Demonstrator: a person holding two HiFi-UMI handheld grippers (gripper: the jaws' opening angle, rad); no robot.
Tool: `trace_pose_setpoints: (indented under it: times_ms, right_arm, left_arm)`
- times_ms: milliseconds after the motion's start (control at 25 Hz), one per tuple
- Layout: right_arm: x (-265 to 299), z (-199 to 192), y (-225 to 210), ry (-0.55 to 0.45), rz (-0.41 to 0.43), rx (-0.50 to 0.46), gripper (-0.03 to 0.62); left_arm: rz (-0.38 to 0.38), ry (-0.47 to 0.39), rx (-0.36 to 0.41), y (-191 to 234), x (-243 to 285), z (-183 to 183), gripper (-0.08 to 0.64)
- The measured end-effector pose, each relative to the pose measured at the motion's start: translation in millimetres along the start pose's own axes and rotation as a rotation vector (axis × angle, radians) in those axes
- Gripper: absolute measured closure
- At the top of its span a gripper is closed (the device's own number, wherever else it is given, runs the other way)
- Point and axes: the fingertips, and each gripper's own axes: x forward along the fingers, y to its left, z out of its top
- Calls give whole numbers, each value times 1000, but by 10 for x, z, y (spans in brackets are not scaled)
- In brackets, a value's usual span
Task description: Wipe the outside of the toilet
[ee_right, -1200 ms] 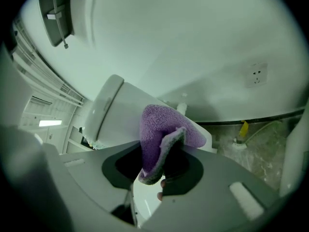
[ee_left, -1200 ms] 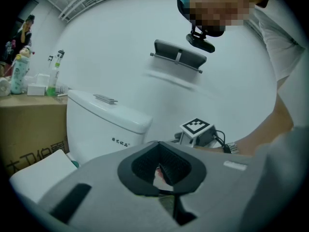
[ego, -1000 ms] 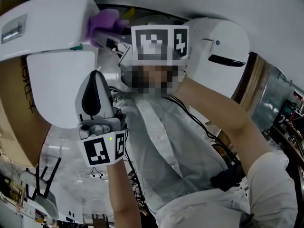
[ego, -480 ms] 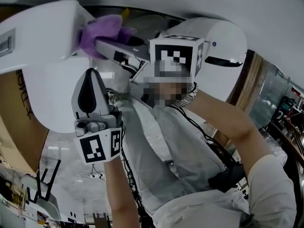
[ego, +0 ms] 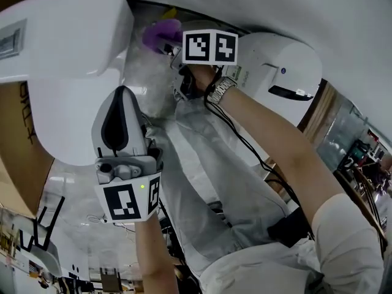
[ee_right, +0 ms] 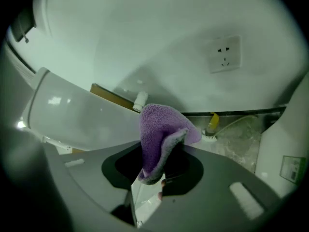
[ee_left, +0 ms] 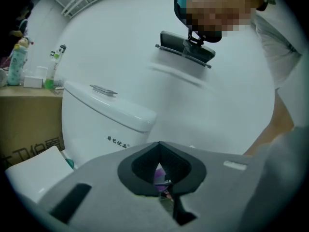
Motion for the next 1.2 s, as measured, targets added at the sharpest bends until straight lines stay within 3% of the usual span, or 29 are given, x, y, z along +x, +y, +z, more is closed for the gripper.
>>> trace_pose_setpoints:
  times_ms: [120, 320, 480, 600, 880, 1200]
  right_arm:
    - [330, -27, -124, 39, -32, -26, 491]
    - [813, 20, -202, 70, -18, -60, 491]
    - [867, 100, -140, 37, 10, -24, 491]
    - [747, 137, 66, 26, 54, -52, 491]
    - [216, 308, 577, -30, 158, -152, 491]
    - [-413, 434, 1241, -194, 248, -110, 491]
  left_arm:
    - [55, -26, -26, 78, -19, 4, 554]
    - [130, -46, -56, 180, -119, -71, 554]
    - [161, -19, -65, 217, -223, -268, 554]
    - [169, -17, -64, 184, -263, -336, 554]
    - [88, -47, -34, -37, -215, -184, 554]
    - [-20, -39, 32, -110, -578, -1, 554]
